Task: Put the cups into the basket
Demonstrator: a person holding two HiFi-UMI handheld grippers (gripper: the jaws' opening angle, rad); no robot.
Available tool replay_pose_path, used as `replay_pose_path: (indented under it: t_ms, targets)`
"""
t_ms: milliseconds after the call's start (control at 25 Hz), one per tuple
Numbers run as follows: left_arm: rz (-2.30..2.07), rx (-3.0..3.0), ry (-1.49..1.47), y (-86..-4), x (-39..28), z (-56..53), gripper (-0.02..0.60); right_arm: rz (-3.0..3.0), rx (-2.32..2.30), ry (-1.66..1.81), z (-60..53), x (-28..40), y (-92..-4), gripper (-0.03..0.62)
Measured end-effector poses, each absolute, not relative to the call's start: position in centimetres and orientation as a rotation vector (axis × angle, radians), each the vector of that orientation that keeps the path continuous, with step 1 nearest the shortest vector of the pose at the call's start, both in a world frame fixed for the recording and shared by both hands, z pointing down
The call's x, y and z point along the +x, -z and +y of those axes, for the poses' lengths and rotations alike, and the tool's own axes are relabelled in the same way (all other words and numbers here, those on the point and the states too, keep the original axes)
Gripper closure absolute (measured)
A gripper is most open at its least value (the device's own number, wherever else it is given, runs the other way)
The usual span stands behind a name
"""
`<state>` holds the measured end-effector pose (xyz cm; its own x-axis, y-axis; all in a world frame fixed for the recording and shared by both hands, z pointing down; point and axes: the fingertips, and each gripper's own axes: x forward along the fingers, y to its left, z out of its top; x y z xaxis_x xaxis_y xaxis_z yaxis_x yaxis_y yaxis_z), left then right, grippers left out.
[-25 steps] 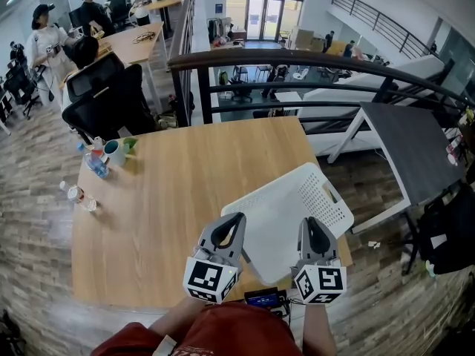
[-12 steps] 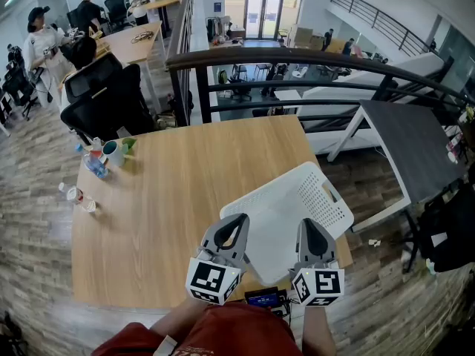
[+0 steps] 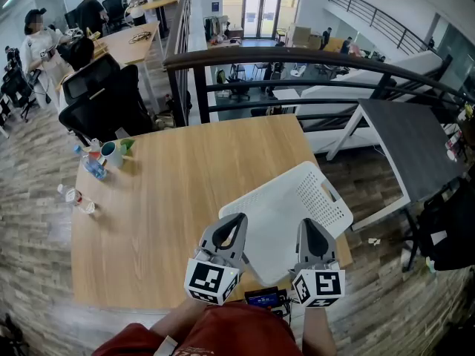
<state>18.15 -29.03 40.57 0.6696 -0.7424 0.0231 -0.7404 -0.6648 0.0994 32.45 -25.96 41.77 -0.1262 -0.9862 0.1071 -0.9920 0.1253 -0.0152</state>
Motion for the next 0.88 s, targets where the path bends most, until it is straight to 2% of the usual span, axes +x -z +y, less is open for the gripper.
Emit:
replay_pose_path:
  t_ms: [880]
  targets:
    - [-1.249, 2.776, 0.031, -40.60, 17.83, -29.07, 0.575, -2.264, 2.037, -0.130, -25.97, 33.15, -42.26, 0.572]
